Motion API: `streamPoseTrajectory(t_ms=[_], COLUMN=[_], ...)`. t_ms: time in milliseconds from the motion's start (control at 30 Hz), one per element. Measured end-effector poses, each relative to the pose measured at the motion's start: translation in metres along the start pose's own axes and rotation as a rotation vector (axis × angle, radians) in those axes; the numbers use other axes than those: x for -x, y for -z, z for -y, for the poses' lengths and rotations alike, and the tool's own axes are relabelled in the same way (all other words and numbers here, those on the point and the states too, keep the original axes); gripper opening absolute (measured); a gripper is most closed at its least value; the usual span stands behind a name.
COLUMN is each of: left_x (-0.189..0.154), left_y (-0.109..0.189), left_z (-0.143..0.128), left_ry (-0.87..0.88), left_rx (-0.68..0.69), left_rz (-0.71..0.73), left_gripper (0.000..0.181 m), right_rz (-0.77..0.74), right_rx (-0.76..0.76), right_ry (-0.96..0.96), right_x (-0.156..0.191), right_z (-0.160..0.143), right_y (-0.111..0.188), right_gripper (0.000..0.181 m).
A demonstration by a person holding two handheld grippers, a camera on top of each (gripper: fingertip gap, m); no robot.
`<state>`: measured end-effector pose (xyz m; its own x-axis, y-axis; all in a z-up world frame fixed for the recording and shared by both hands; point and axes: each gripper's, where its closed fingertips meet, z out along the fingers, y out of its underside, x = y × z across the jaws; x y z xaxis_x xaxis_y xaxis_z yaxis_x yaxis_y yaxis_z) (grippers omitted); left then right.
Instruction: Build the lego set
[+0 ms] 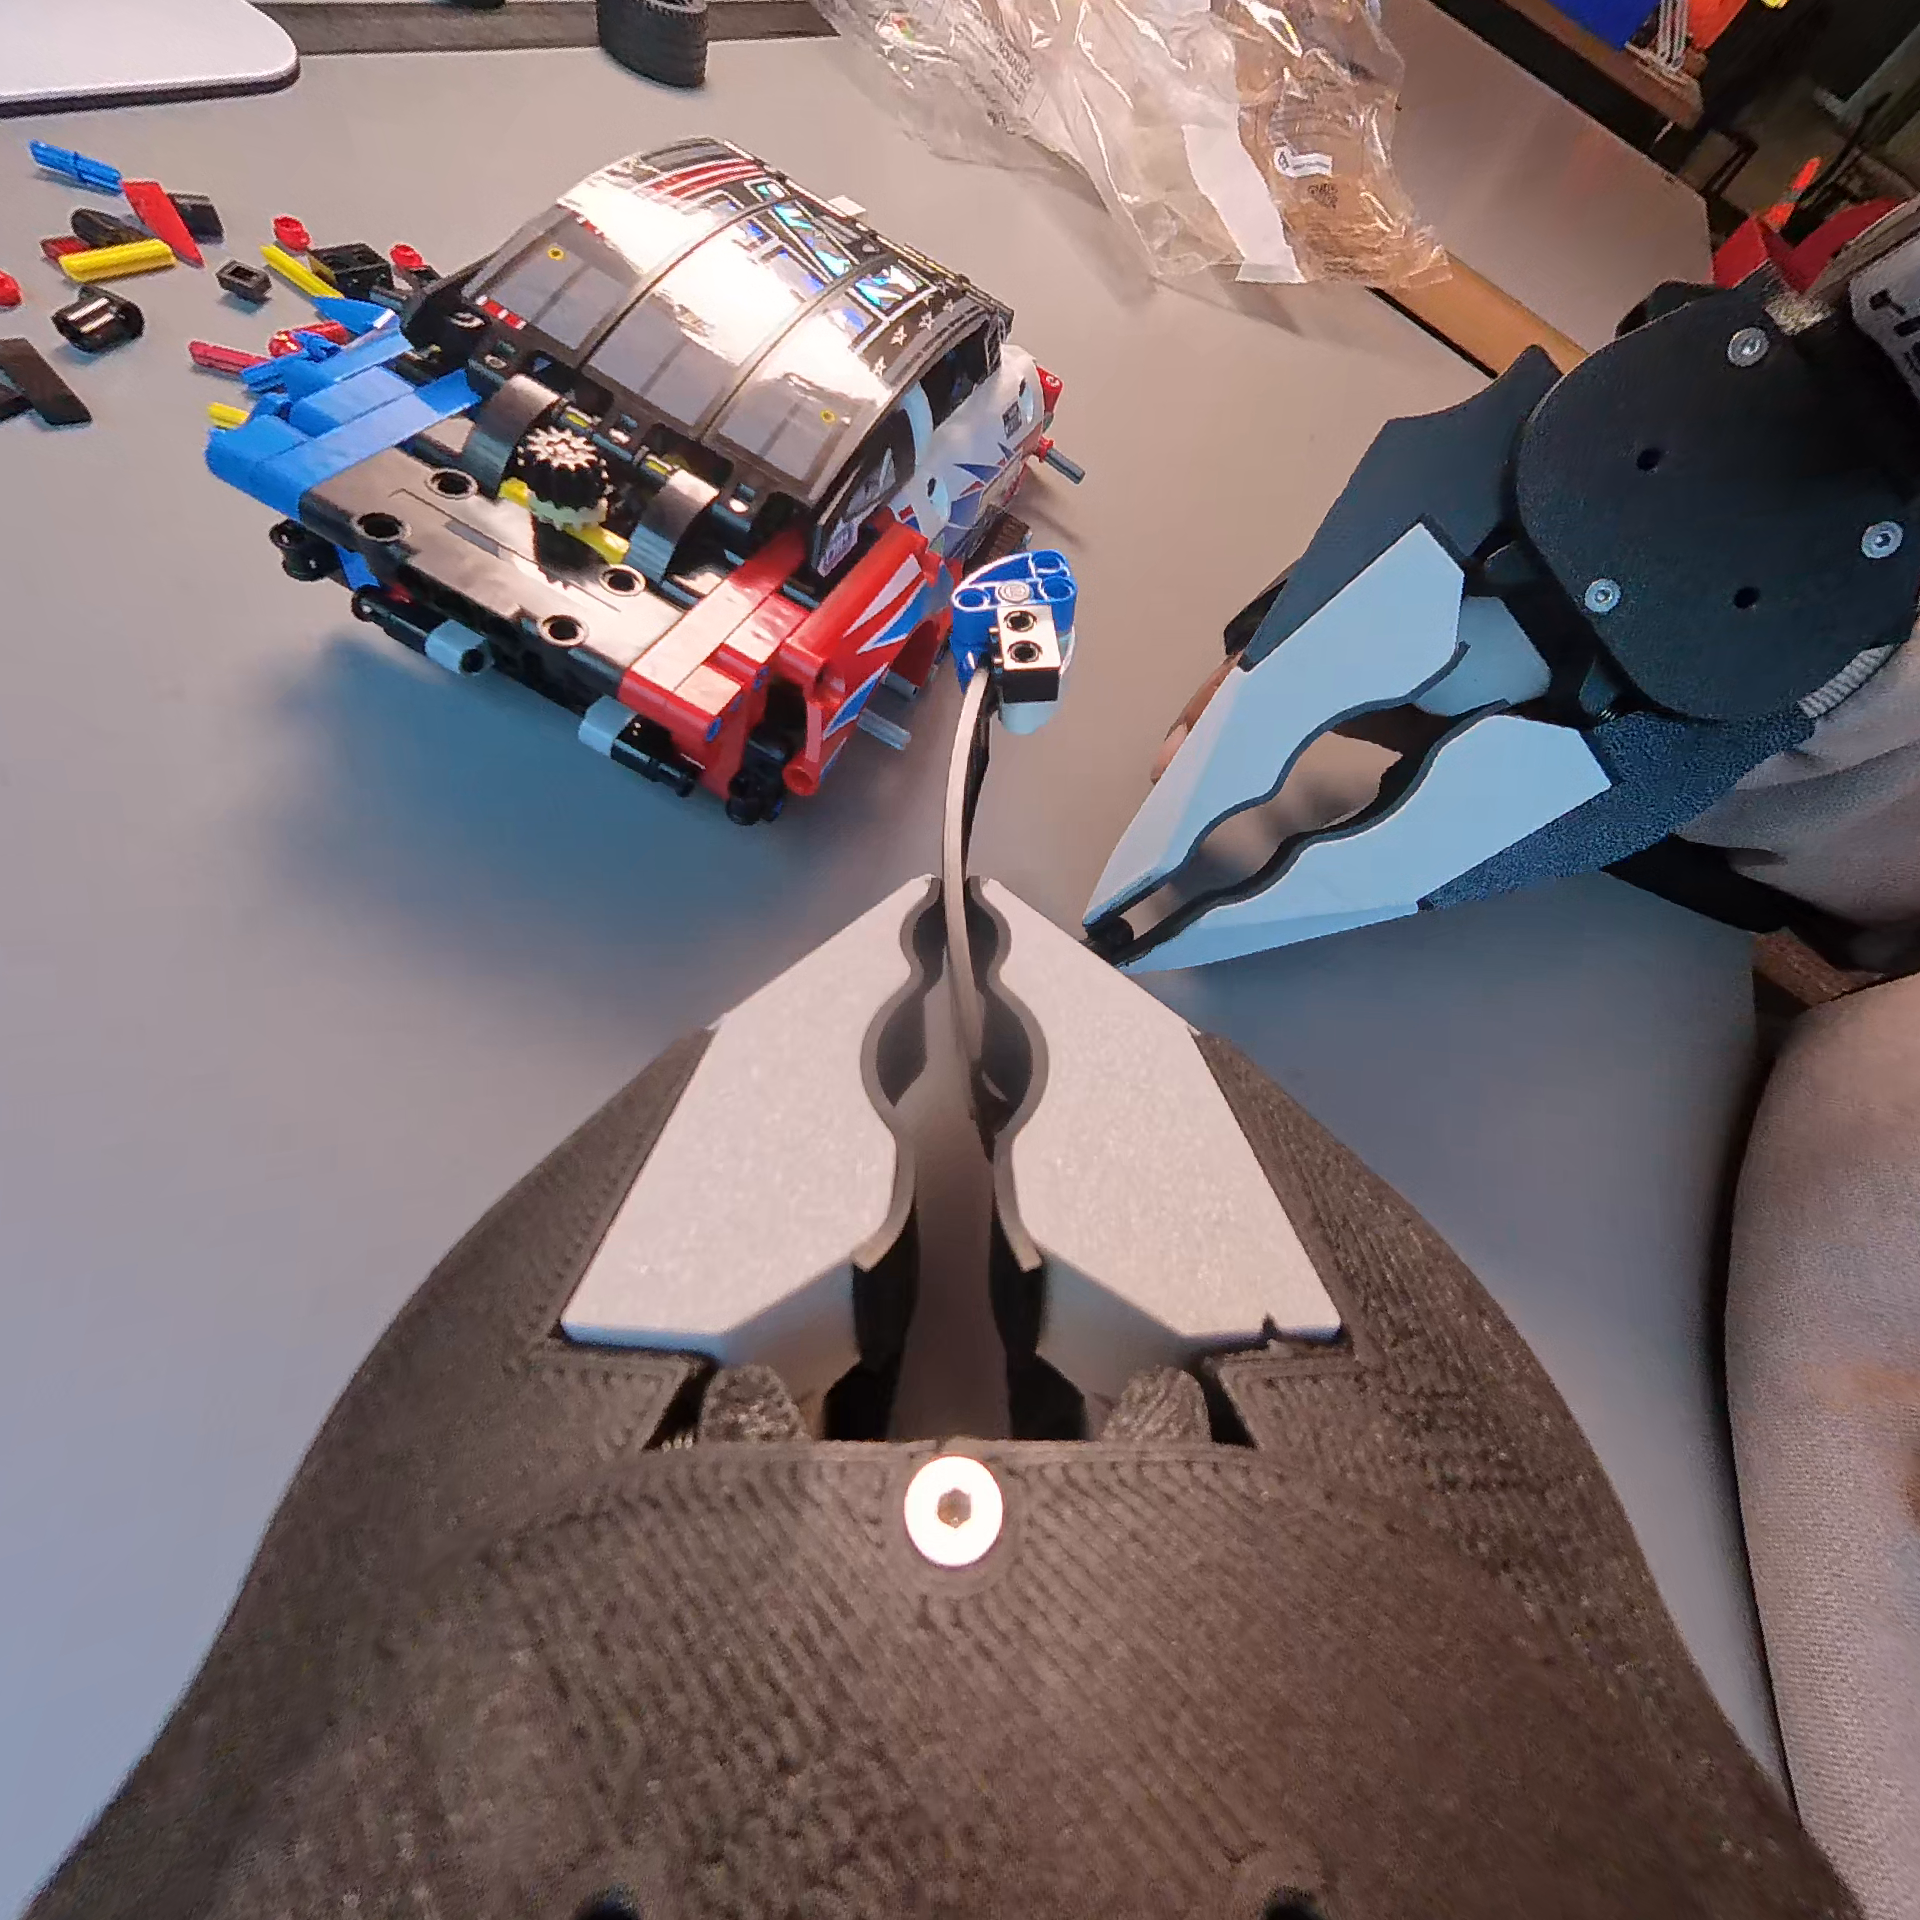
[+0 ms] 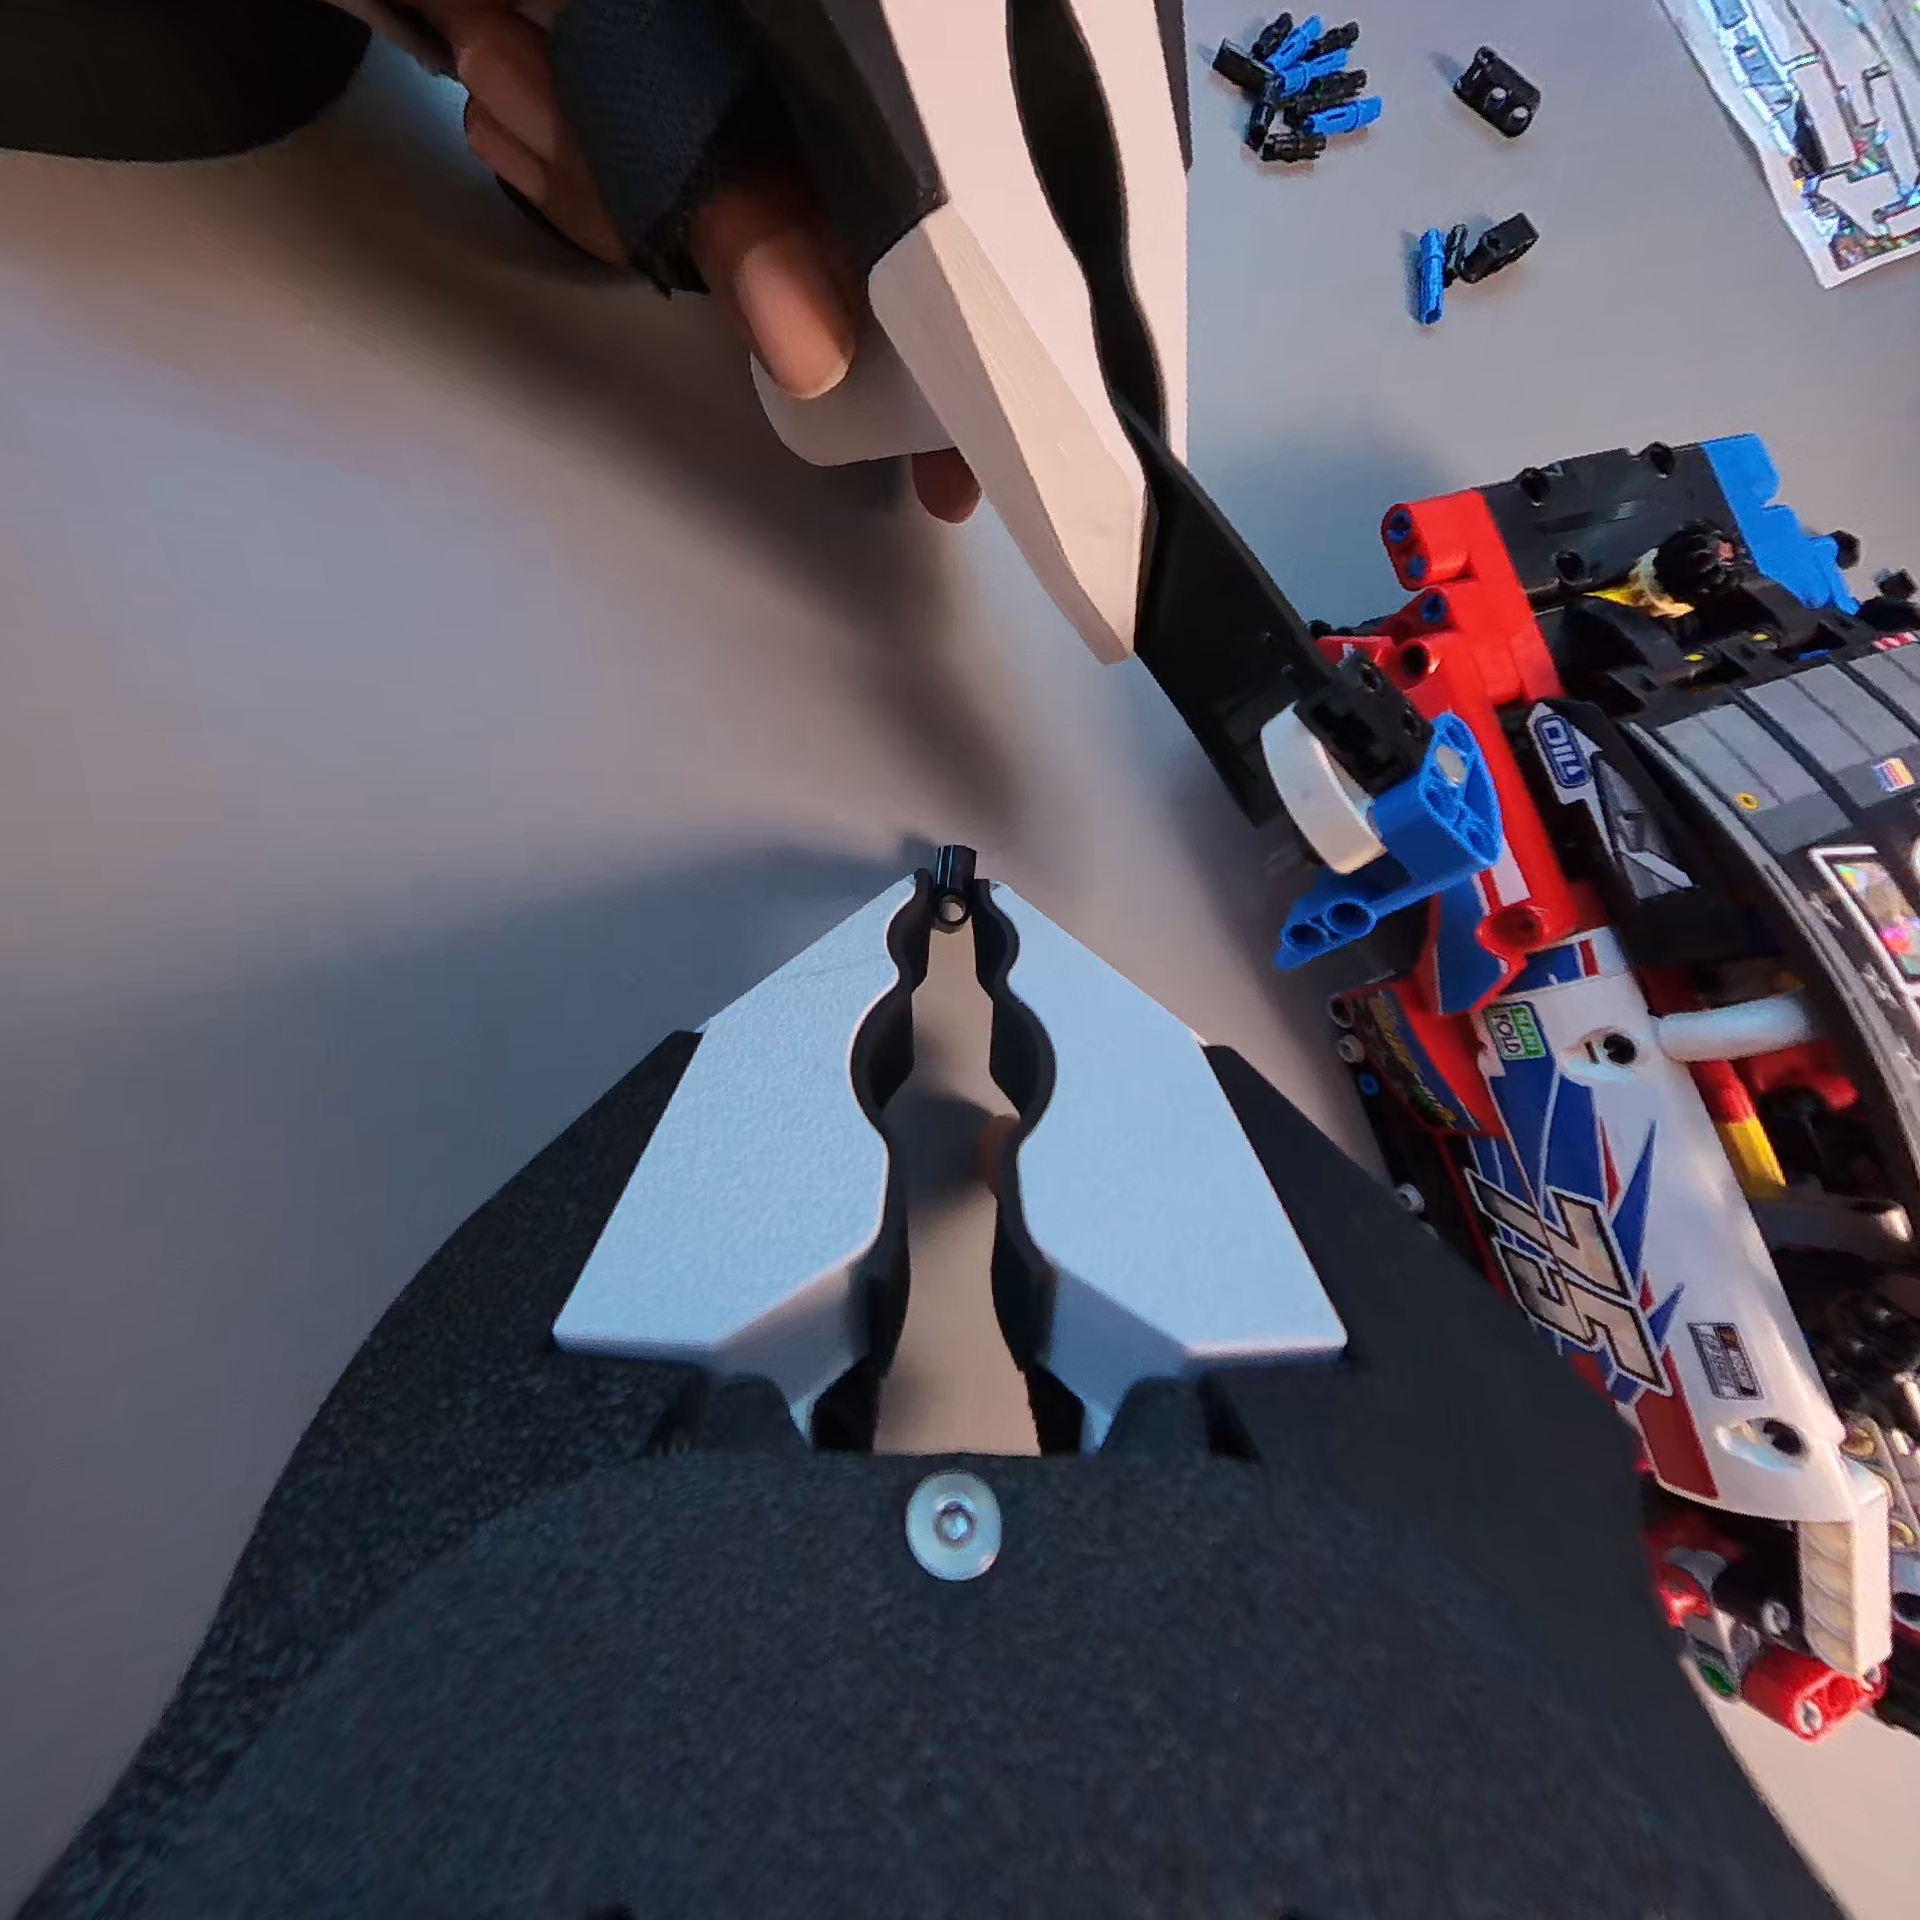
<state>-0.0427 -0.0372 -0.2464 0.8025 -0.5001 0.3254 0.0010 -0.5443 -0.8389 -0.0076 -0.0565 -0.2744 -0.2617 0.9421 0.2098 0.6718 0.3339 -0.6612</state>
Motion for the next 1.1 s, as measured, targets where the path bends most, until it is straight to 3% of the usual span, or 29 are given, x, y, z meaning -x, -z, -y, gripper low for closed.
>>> streamPoseTrajectory(t_ms=[200, 433, 567, 1100], left_x=[0.005, 0.004, -0.005, -0.026], left_y=[0.006, 0.023, 0.027, 0.026], left_z=[0.008, 0.034, 0.043, 0.052], left_ry=[0.055, 0.168, 0.234, 0.409], left_rx=[-0.061, -0.204, -0.247, -0.302], left_rz=[-0.002, -0.079, -0.152, -0.298], left_gripper=[0.000, 0.000, 0.000, 0.000], right_rz=[-0.003, 0.012, -0.033, -0.162], right_rx=[-0.085, -0.516, -0.663, -0.743], right_ry=[-0.084, -0.403, -0.493, -0.391], right_x=[-0.009, -0.051, -0.068, -0.071], right_z=[0.004, 0.041, 0.051, 0.062], right_y=[0.005, 0.045, 0.061, 0.072], right_gripper=[0.005, 0.005, 0.004, 0.004])
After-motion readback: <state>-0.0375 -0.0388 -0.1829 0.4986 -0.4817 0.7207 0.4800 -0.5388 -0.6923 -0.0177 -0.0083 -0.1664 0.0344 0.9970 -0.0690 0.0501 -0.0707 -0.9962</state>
